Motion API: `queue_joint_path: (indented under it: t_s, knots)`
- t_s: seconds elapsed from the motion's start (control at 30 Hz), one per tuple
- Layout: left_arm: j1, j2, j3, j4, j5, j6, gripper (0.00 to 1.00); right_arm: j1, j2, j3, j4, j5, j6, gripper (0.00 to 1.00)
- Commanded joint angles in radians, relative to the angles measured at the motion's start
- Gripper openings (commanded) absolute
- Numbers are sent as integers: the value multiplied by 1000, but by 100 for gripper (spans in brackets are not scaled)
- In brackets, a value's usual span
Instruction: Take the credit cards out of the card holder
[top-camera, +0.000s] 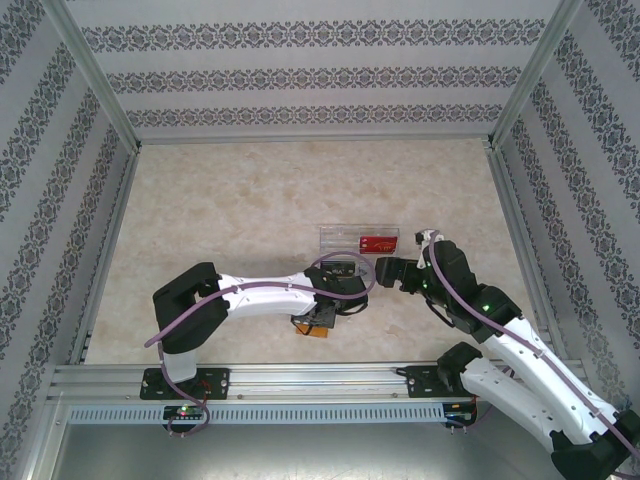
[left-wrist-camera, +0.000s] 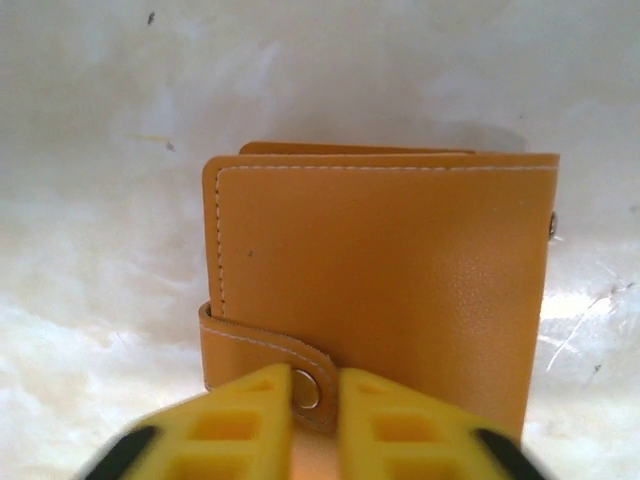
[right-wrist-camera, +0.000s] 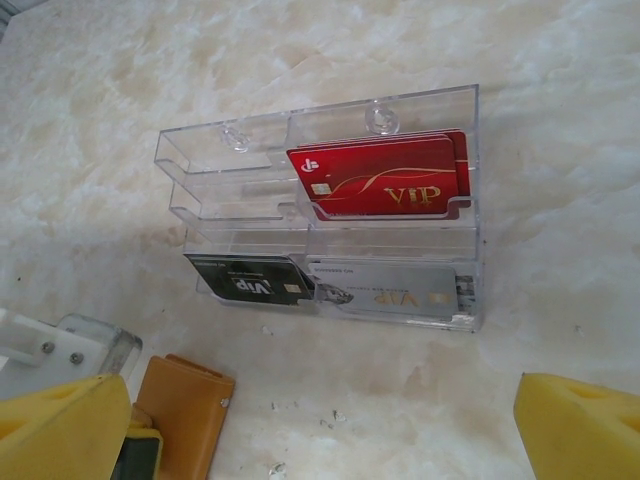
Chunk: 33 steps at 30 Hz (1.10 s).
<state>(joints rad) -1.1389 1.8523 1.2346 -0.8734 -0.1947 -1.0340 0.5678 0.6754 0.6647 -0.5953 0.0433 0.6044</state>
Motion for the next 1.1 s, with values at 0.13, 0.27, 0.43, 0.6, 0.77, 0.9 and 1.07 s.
queue_joint_path:
  t_s: [0.13, 0.27, 0.43, 0.6, 0.77, 0.9, 1.07]
  knots:
    - [21, -61, -43, 0, -3, 11, 0, 61, 103, 44, -25, -6, 30, 98]
    - [52, -158, -121, 108, 34, -4, 0, 131, 164, 28, 57, -45, 69, 98]
    - [78, -271, -195, 197, 51, -5, 0, 171, 237, -52, 234, -182, 189, 77]
    - [103, -319, -249, 255, 92, 4, 0, 214, 326, -114, 407, -274, 274, 60]
    - [120, -346, -301, 299, 125, 23, 0, 280, 438, -134, 531, -290, 341, 53]
    - [132, -365, -329, 326, 152, 45, 0, 330, 552, -121, 619, -292, 382, 56]
    - [136, -393, -351, 351, 158, 58, 0, 349, 681, -90, 673, -301, 410, 53]
